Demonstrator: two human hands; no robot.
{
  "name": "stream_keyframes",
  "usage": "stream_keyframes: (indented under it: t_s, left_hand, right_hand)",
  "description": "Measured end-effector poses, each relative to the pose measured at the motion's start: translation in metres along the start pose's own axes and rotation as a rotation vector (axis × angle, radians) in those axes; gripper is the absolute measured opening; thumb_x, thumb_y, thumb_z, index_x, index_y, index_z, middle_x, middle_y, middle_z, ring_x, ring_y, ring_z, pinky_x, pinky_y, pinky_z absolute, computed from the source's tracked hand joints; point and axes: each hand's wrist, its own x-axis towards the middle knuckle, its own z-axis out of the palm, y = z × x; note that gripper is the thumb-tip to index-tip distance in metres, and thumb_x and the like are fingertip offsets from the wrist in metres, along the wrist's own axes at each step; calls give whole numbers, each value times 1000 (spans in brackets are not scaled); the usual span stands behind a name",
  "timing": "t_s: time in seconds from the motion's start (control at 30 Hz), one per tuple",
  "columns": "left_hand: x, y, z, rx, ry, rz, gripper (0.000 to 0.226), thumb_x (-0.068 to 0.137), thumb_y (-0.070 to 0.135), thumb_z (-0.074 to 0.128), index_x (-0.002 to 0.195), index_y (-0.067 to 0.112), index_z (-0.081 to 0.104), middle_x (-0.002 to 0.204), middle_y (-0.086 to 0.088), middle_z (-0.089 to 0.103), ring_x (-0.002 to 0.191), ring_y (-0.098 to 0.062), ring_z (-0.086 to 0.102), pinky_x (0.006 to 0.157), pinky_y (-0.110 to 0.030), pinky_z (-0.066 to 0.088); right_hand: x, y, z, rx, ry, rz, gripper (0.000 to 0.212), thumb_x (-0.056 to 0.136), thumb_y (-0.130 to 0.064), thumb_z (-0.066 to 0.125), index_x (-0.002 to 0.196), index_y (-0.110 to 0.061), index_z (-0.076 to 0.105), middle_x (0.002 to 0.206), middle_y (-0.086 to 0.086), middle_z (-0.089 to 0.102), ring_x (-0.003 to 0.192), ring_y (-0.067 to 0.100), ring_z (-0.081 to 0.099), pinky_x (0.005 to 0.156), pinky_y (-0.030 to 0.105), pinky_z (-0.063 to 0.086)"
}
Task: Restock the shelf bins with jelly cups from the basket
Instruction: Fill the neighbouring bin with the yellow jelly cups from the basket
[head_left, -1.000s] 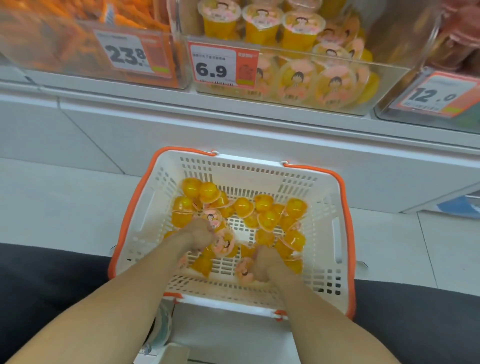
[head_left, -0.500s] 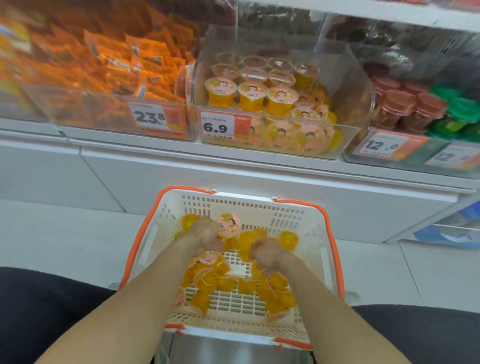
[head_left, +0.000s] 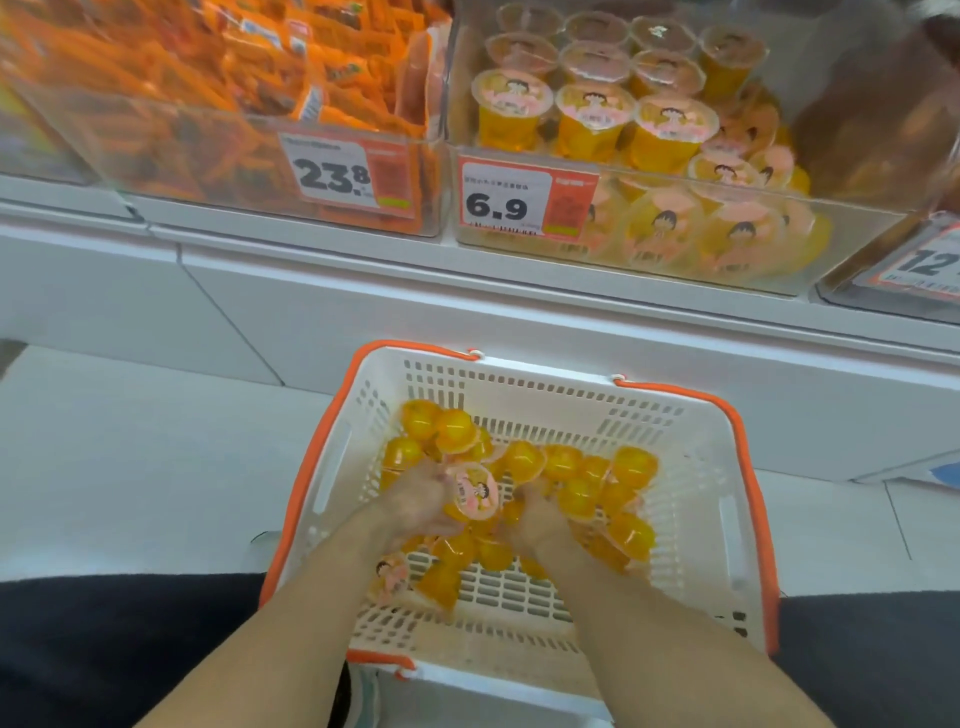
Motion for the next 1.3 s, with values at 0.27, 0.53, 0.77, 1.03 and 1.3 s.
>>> stream_keyframes:
  t_s: [0.27, 0.53, 0.77, 1.03, 1.3]
  left_hand:
    - [7, -5, -6, -155, -83, 136, 42, 102, 15, 52, 141, 29, 43, 129, -12, 58, 102, -32, 69, 90, -42, 58]
    - [-21, 31, 3, -584, -216, 174, 38, 98, 37, 56, 127, 15, 64, 126, -22, 62, 96, -39, 59, 71, -40, 50]
    - [-83, 105, 27, -326, -406, 280, 43, 87, 56, 60, 89, 13, 63, 86, -22, 60, 67, -30, 58, 55, -29, 47]
    - [-151, 199, 3, 14, -502, 412, 64, 93, 64, 43, 113, 7, 62, 97, -20, 67, 61, -31, 63, 39, -24, 41]
    - [-163, 213, 18, 1, -401, 612, 33, 87, 42, 66, 102, 12, 62, 97, -20, 69, 73, -33, 66, 49, -30, 49]
  right_hand:
    - [-12, 9, -6, 680, 208, 160, 44, 81, -34, 73, 116, -19, 50, 98, 5, 61, 87, 25, 59, 69, 39, 53]
    - [-82, -15, -132, 1549, -354, -423, 49, 54, 6, 64, 102, -5, 57, 101, 19, 63, 88, 30, 63, 73, 42, 56]
    - [-142, -30, -215, 1080, -241, -887, 62, 59, 38, 50, 93, -13, 60, 147, 10, 50, 128, 37, 55, 91, 52, 45]
    - [-195, -76, -287, 607, 16, -939, 58, 56, 30, 53, 91, -16, 50, 122, 9, 65, 100, 21, 65, 64, 24, 47]
    - [-213, -77, -291, 464, 378, -958, 59, 73, 26, 54, 110, -20, 49, 110, -10, 60, 102, -4, 61, 71, 19, 52]
